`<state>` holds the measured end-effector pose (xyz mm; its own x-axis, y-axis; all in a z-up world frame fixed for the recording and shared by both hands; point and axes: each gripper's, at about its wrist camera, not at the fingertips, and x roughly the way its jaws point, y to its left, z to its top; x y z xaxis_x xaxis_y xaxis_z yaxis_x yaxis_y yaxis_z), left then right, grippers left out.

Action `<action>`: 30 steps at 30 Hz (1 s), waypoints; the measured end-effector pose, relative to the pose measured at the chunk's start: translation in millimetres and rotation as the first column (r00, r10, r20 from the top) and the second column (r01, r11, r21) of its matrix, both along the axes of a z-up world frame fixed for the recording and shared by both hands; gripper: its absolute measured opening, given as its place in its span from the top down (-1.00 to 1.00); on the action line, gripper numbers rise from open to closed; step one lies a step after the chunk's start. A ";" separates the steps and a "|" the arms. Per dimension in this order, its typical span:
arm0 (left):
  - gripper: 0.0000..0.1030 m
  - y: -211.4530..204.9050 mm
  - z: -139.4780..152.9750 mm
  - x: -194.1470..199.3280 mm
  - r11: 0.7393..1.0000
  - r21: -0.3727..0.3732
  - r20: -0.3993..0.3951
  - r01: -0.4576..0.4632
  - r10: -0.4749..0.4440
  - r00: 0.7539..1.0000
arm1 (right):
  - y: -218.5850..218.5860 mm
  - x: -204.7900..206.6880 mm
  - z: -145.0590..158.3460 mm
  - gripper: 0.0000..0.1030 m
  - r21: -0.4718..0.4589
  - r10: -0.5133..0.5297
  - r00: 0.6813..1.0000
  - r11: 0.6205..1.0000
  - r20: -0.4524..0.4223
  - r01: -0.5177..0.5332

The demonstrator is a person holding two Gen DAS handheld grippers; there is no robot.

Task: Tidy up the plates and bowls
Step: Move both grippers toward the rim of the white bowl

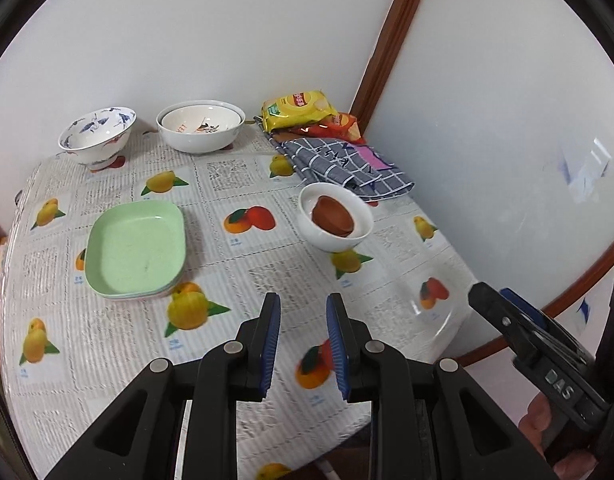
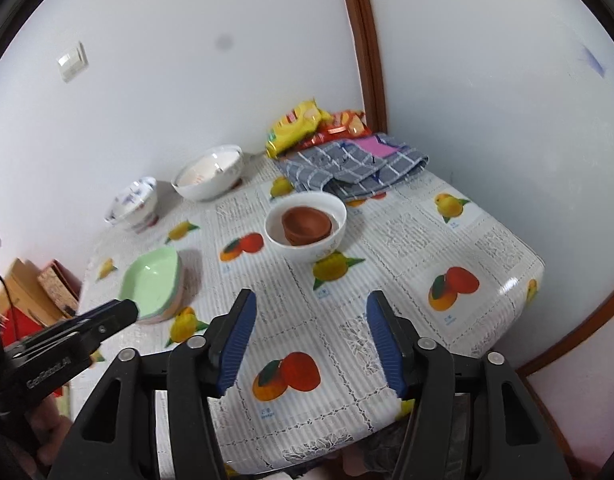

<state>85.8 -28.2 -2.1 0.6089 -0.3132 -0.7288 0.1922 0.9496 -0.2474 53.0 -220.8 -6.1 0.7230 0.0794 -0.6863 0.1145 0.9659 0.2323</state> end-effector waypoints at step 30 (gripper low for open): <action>0.56 -59.1 -21.3 96.2 0.996 0.085 -0.073 0.016 -0.010 0.997 | -56.3 76.7 -15.4 -0.03 -0.020 0.062 0.997 0.998 0.042 -0.061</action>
